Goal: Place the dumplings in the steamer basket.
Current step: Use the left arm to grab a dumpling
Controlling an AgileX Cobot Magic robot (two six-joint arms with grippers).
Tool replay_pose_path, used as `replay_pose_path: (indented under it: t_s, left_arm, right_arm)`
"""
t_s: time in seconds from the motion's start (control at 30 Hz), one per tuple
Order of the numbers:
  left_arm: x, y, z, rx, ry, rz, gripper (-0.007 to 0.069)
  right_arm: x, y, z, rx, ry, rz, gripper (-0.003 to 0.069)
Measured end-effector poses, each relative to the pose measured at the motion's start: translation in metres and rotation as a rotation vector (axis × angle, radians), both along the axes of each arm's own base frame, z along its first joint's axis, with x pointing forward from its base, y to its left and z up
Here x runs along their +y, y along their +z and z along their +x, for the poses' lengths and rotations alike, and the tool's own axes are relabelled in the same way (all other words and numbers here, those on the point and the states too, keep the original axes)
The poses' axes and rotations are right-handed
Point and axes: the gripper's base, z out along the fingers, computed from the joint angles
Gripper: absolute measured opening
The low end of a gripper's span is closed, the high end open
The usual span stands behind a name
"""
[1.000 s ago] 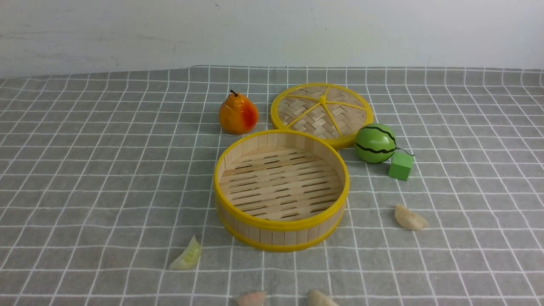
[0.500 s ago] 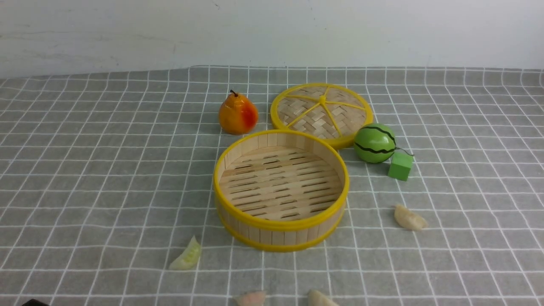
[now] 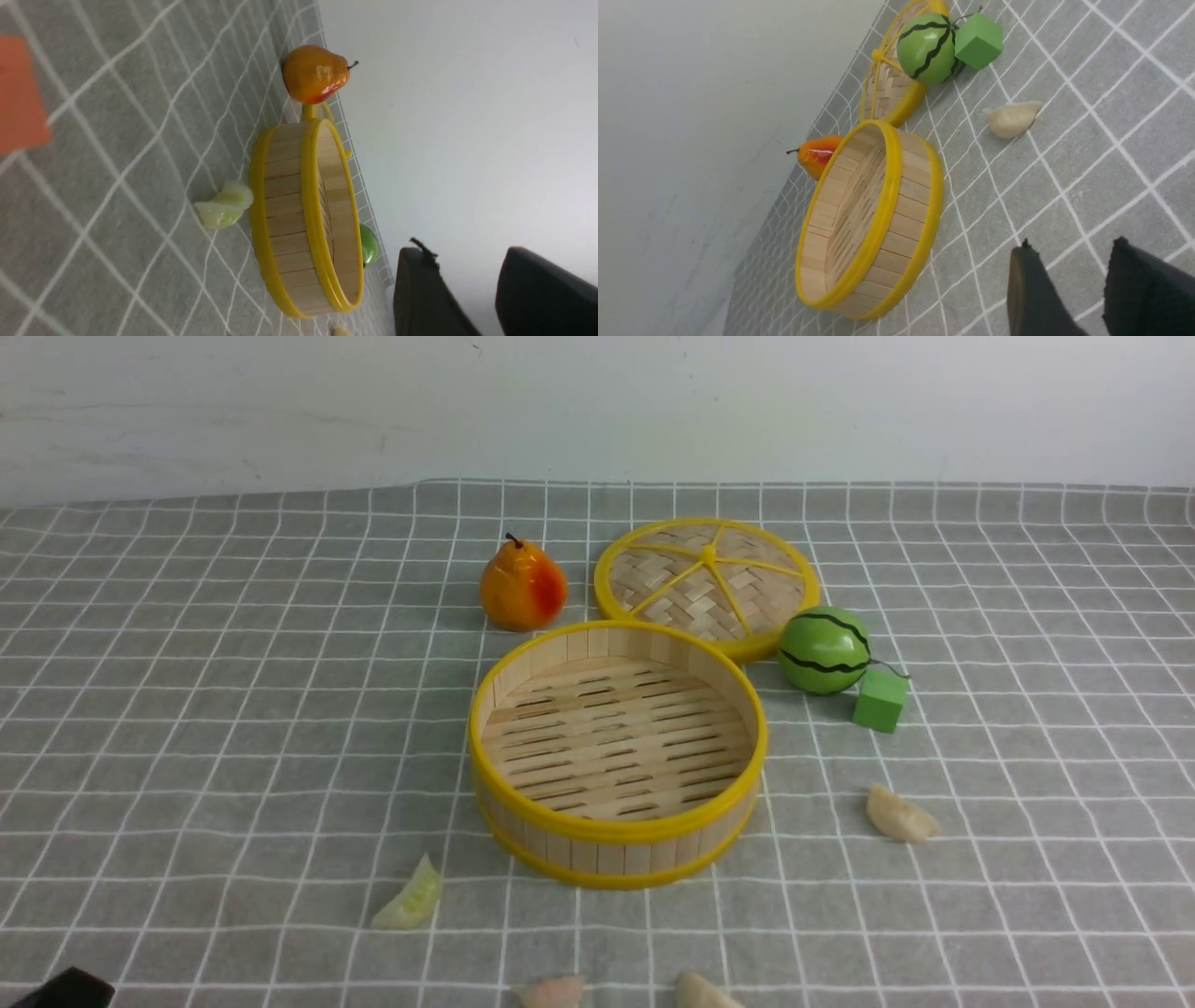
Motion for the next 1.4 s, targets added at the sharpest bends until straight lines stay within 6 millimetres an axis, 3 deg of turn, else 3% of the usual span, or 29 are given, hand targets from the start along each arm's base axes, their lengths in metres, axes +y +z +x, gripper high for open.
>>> replay_pose_path:
  t_s: [0.03, 0.1, 0.23, 0.37, 0.43, 0.57, 0.7, 0.87, 0.97, 1.1, 1.23, 1.4]
  left_arm:
    - [0.0, 0.002, 0.0, -0.012, -0.003, 0.029, 0.0237]
    - [-0.004, 0.031, -0.007, -0.098, -0.051, 0.234, 0.0223]
    - [-0.009, 0.058, -0.006, -0.035, -0.148, 0.451, 0.0156]
    - [-0.006, 0.091, 0.018, 0.273, -0.325, 0.742, 0.0]
    - [-0.001, 0.1, 0.029, 0.407, -0.384, 0.848, -0.0014]
    - [0.001, 0.112, 0.055, 0.604, -0.528, 0.969, -0.0014]
    - [-0.016, 0.114, 0.081, 0.627, -0.687, 1.054, -0.0014]
    - [-0.049, 0.102, 0.115, 0.696, -0.83, 1.111, -0.0013]
    - [-0.069, 0.091, 0.139, 0.748, -0.899, 1.136, 0.0023]
    - [-0.087, 0.074, 0.173, 0.777, -0.925, 1.165, 0.014]
    - [-0.1, 0.051, 0.209, 0.774, -0.907, 1.223, 0.035]
    - [-0.114, 0.022, 0.242, 0.783, -0.911, 1.246, 0.054]
  right_arm:
    - [0.0, 0.001, 0.0, -0.005, 0.002, -0.009, 0.024]
    - [0.0, 0.022, -0.002, -0.096, 0.018, -0.133, 0.0236]
    - [-0.002, 0.051, -0.002, -0.19, 0.015, -0.284, 0.019]
    - [-0.003, 0.09, 0.018, -0.165, 0.067, -0.495, 0.0032]
    - [-0.001, 0.105, 0.031, -0.126, 0.126, -0.571, -0.0013]
    - [0.004, 0.127, 0.051, -0.068, 0.262, -0.669, -0.002]
    - [0.015, 0.132, 0.069, 0.04, 0.459, -0.718, -0.002]
    - [0.032, 0.116, 0.091, 0.277, 0.753, -0.755, -0.0019]
    - [0.045, 0.103, 0.102, 0.404, 0.926, -0.776, -0.0016]
    - [0.063, 0.091, 0.109, 0.467, 1.063, -0.787, -0.0014]
    - [0.074, 0.081, 0.111, 0.499, 1.141, -0.827, -0.0011]
    - [0.075, 0.08, 0.114, 0.487, 1.134, -0.844, -0.0011]
